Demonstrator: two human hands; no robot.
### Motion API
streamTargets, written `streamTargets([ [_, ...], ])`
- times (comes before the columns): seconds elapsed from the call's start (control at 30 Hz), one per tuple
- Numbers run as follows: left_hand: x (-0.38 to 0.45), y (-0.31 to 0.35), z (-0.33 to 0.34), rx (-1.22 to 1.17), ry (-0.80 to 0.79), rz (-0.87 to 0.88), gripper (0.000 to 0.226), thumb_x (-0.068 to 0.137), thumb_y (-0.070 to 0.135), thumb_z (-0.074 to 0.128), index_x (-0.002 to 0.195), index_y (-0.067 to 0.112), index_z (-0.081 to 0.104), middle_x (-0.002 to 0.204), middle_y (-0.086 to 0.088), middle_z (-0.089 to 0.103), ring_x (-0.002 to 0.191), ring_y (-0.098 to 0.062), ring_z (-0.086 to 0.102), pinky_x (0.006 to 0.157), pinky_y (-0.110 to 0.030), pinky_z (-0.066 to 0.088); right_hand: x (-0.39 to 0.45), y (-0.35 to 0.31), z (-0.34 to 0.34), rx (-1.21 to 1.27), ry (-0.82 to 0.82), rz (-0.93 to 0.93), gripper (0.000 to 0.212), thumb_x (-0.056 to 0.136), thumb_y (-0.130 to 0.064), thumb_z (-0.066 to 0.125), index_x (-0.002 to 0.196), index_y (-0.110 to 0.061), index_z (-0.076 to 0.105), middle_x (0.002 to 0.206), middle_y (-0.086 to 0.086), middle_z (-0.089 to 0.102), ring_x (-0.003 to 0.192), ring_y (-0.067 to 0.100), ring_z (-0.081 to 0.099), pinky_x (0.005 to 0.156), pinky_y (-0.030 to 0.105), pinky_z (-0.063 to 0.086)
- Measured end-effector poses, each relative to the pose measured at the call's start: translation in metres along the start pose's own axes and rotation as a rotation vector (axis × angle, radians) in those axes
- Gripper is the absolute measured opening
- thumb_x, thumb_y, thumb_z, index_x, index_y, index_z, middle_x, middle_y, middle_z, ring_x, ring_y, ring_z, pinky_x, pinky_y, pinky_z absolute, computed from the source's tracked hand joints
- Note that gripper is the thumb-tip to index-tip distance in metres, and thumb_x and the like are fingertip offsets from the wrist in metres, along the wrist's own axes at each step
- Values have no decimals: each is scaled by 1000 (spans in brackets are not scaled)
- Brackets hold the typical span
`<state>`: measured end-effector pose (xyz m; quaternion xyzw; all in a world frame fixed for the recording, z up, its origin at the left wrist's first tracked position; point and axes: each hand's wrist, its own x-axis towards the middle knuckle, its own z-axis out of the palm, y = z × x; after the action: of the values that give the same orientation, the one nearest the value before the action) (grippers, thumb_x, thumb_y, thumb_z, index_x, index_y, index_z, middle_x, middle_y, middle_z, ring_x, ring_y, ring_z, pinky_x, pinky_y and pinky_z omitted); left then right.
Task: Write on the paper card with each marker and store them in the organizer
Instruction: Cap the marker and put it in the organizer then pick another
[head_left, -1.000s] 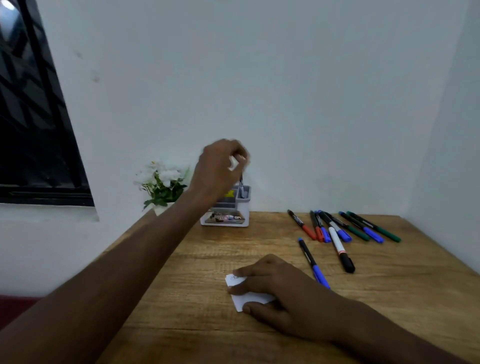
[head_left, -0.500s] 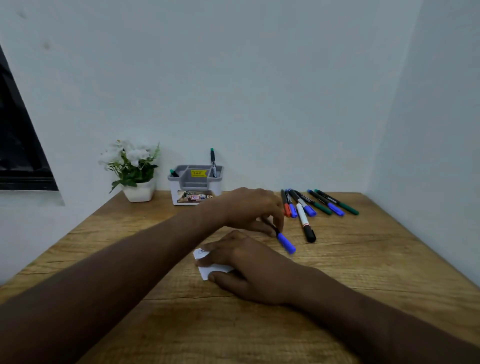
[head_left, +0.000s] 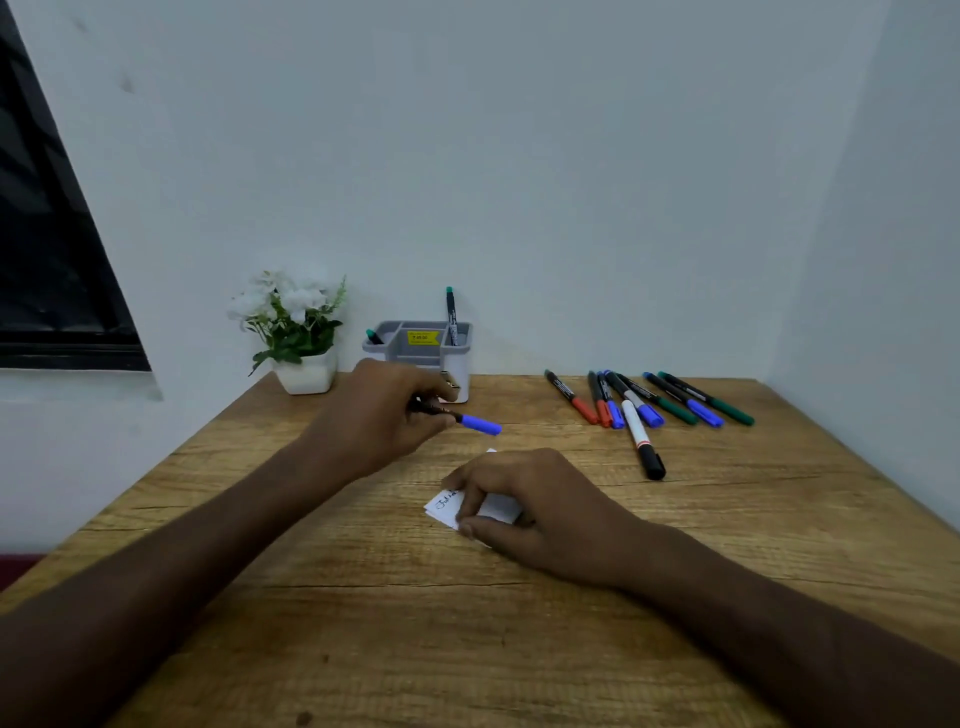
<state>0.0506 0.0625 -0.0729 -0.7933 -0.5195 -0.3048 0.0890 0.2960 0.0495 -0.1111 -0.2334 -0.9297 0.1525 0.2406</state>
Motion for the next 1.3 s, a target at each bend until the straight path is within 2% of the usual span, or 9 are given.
streamTargets([
  [0.13, -19, -1, -2, -134, 91, -54, 32, 70, 28, 99, 93, 25, 77, 84, 16, 78, 80, 4, 74, 74, -30, 63, 0, 2, 0, 40, 197, 142, 39, 88, -30, 82, 125, -29, 66, 114, -15, 70, 106, 4, 68, 93, 33, 59],
  [0.27, -22, 20, -5, -273, 175, 18, 42, 69, 25, 100, 102, 21, 74, 87, 14, 79, 85, 4, 76, 78, -19, 62, 4, 4, 0, 162, 197, 287, 65, 95, -24, 78, 151, -36, 48, 107, -14, 72, 101, 2, 72, 92, 29, 62],
  [0.6, -30, 49, 7, -581, 83, 172, 46, 84, 16, 90, 125, 9, 68, 115, 6, 77, 108, -13, 76, 86, -32, 65, 5, 4, -4, 225, 257, 399, 19, 105, -28, 65, 119, -40, 59, 102, -25, 71, 104, -12, 66, 83, 11, 54],
  [0.77, -31, 29, 27, -274, -25, 134, 43, 107, 36, 58, 148, 25, 51, 143, 12, 55, 135, -12, 50, 107, -37, 47, 7, 0, -6, 409, 260, 427, 21, 109, -37, 56, 105, -31, 76, 98, -6, 82, 95, 8, 77, 98, 45, 59],
  [0.87, -32, 25, 33, -235, -212, 121, 44, 111, 44, 44, 152, 29, 46, 139, 13, 59, 125, -4, 54, 103, -37, 49, 7, 7, -6, 505, 219, 442, 16, 102, -34, 68, 111, -27, 80, 104, -3, 83, 102, 14, 79, 105, 51, 57],
  [0.97, -30, 28, 32, -241, -253, 142, 38, 113, 35, 43, 151, 33, 47, 130, 14, 63, 115, -2, 58, 94, -30, 50, 7, 12, -6, 605, 233, 449, 18, 98, -29, 75, 115, -24, 80, 113, -2, 83, 112, 17, 77, 108, 48, 57],
  [1.1, -29, 25, 33, -197, -275, 102, 48, 107, 29, 43, 155, 25, 41, 140, 6, 61, 123, -7, 58, 103, -29, 48, 10, 6, -8, 788, 284, 461, 28, 107, -29, 57, 120, -13, 76, 108, 9, 84, 102, 23, 80, 95, 34, 64],
  [1.2, -31, 22, 35, -204, -302, 95, 25, 109, 36, 36, 127, 28, 52, 116, 12, 62, 101, -2, 57, 87, -28, 46, 11, 4, -7, 806, 291, 461, 34, 108, -34, 51, 122, -15, 76, 108, 9, 84, 100, 22, 79, 93, 32, 64],
  [1.3, -31, 22, 37, -210, -260, 80, 22, 113, 41, 32, 109, 29, 51, 97, 17, 60, 86, -3, 58, 77, -30, 46, 11, 4, -6, 827, 304, 467, 35, 104, -39, 54, 119, -18, 78, 104, 11, 84, 100, 24, 79, 96, 36, 63],
])
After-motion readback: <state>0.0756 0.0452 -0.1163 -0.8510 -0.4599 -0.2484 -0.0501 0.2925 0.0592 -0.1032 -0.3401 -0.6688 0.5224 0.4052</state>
